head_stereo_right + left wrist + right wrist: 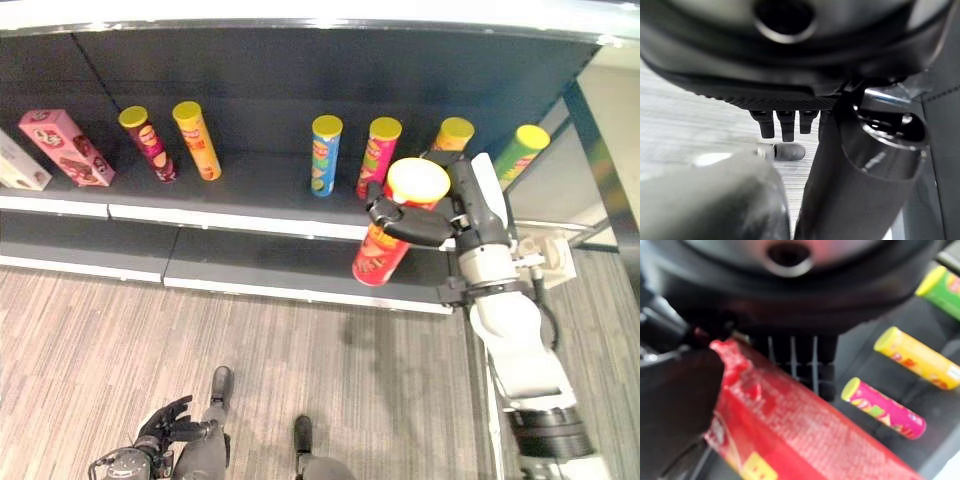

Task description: Put the goods on the table back onto the shelves and tidy them up.

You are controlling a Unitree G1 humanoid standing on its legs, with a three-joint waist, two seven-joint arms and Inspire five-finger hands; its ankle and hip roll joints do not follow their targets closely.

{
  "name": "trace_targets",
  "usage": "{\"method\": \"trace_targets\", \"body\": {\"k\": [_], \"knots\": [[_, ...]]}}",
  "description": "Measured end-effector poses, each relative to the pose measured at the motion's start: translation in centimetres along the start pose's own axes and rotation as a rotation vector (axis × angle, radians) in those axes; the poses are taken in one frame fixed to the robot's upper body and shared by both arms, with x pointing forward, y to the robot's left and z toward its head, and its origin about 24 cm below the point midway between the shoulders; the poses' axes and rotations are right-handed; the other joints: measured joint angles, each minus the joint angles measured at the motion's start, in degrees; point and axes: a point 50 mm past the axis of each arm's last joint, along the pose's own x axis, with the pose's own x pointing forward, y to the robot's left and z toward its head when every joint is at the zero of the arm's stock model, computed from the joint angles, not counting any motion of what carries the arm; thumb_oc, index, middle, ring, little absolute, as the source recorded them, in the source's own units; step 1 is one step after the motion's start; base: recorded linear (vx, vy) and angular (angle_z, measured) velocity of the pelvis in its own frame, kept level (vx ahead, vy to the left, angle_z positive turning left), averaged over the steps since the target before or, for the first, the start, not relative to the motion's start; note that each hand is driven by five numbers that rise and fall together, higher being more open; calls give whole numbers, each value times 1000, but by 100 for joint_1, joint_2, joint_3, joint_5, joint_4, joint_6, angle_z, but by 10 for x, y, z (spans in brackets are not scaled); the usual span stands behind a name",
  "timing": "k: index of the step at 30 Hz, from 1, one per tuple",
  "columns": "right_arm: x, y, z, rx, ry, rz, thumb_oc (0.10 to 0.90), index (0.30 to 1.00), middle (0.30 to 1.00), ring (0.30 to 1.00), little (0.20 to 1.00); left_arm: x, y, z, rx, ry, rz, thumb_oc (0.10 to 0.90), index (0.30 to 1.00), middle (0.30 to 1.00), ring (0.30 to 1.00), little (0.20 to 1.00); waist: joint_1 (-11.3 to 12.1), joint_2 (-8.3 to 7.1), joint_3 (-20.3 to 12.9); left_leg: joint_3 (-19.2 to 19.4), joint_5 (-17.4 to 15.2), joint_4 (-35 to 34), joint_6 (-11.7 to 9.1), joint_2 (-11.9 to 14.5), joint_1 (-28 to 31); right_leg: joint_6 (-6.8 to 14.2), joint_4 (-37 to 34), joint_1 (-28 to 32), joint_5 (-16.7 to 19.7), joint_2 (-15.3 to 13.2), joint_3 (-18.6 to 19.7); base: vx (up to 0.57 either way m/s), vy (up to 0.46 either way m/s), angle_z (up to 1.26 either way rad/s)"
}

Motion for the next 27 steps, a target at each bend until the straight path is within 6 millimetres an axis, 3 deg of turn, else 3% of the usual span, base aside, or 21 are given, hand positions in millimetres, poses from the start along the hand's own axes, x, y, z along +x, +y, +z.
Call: {"method": "trace_targets", "body": {"k": [1,2,3,4,5,6,7,8,9,10,12,13,15,16,17,20,21,23,27], "knots": [[3,0,9,-28,-37,7,400,300,300,300,300,0,-1,-1,5,7,-3,800,900,900,900,900,-129,426,-37,221,557,11,515,-234,449,135,4,186,-167,-79,138,179,502,-102],[3,9,13,-15,-57,22,400,300,300,300,300,4,19,24,35,-75,58,800,900,900,900,900,-140,385,-16,371,455,19,807,-692,503,406,640,-151,-413,-559,132,141,423,-85],[4,13,13,-22,-57,40,400,300,300,300,300,8,30,42,46,-125,86,800,900,900,900,900,-99,364,-10,352,430,22,835,-911,583,705,1027,-317,-456,-841,173,87,223,-82],[9,33,19,2,-90,107,400,300,300,300,300,6,49,44,51,-123,141,800,900,900,900,900,-62,272,23,540,185,23,1058,-934,662,1015,1463,-691,-390,-945,228,125,121,-101],[7,50,25,28,-114,179,400,300,300,300,300,5,68,36,20,-77,212,800,900,900,900,900,19,76,131,610,105,24,1121,-910,742,1162,2051,-1119,-668,-1000,131,153,-23,-159],[3,52,22,16,-107,211,400,300,300,300,300,9,65,36,-11,-49,237,800,900,900,900,900,128,183,277,509,-170,237,1231,-722,656,563,2509,-1717,-998,-533,206,186,-25,-122],[2,51,23,13,-111,212,400,300,300,300,300,11,65,40,-7,-42,241,800,900,900,900,900,76,347,443,463,-237,333,762,-479,515,375,2538,-2098,-1029,61,285,192,-47,48],[-21,57,1,18,7,242,400,300,300,300,300,14,53,46,4,-48,197,800,900,900,900,900,-394,102,516,820,-961,353,-246,-510,553,172,1175,-1987,-407,214,484,147,-69,159],[-34,62,-11,9,82,280,400,300,300,300,300,12,46,41,-3,-64,166,800,900,900,900,900,-472,-282,493,1025,-581,289,877,-519,945,420,680,-1692,206,-298,392,125,-91,172],[-36,66,-15,4,101,298,400,300,300,300,300,10,40,38,-2,-78,148,800,900,900,900,900,-422,-430,567,1126,-403,74,836,-625,1320,498,645,-1526,633,-611,238,74,-82,83],[-33,70,-16,23,103,287,400,300,300,300,300,7,11,27,-22,-84,77,800,900,900,900,900,-365,-166,413,890,-419,40,683,-555,1203,563,346,-1328,736,-682,129,65,-69,57],[-30,70,-15,15,93,286,400,300,300,300,300,6,4,23,-24,-73,57,800,900,900,900,900,-233,-76,390,822,-355,44,689,-531,1175,485,-3,-1156,927,-669,36,70,-45,52],[-19,73,-8,-5,53,287,400,300,300,300,300,3,-5,10,-40,-41,43,800,900,900,900,900,-56,65,374,717,-290,47,596,-414,1222,442,-16,-1044,922,-574,-74,48,-29,41],[3,82,4,11,-10,238,400,300,300,300,300,0,-8,2,-25,-21,34,800,900,900,900,900,76,108,370,605,-146,47,397,-378,1237,361,-16,-911,861,-575,-193,37,-15,49],[15,81,11,12,-39,200,400,300,300,300,300,0,-12,4,-17,-30,20,800,900,900,900,900,210,166,373,502,-145,47,397,-351,1209,361,-17,-906,831,-551,-258,40,5,72],[40,80,27,-63,-115,124,400,300,300,300,300,-1,-11,4,-24,-39,36,800,900,900,900,900,460,369,398,230,-154,45,404,-363,945,379,-21,-1022,720,-581,-429,26,15,53],[41,79,27,-74,-117,112,400,300,300,300,300,-1,-9,3,-28,-33,50,800,900,900,900,900,535,461,423,158,-165,44,419,-360,866,380,-21,-1044,720,-581,-515,2,5,44],[41,81,27,-107,-120,98,400,300,300,300,300,-3,-2,-7,-39,0,85,800,900,900,900,900,722,503,431,176,-181,44,453,-365,714,399,-24,-1196,729,-590,-506,1,2,11],[41,74,-1,-183,3,10,400,300,300,300,300,-11,6,-30,-31,72,123,800,900,900,900,900,810,542,456,167,-129,44,477,-456,528,453,-37,-1377,794,-686,-505,-3,18,3]]}}
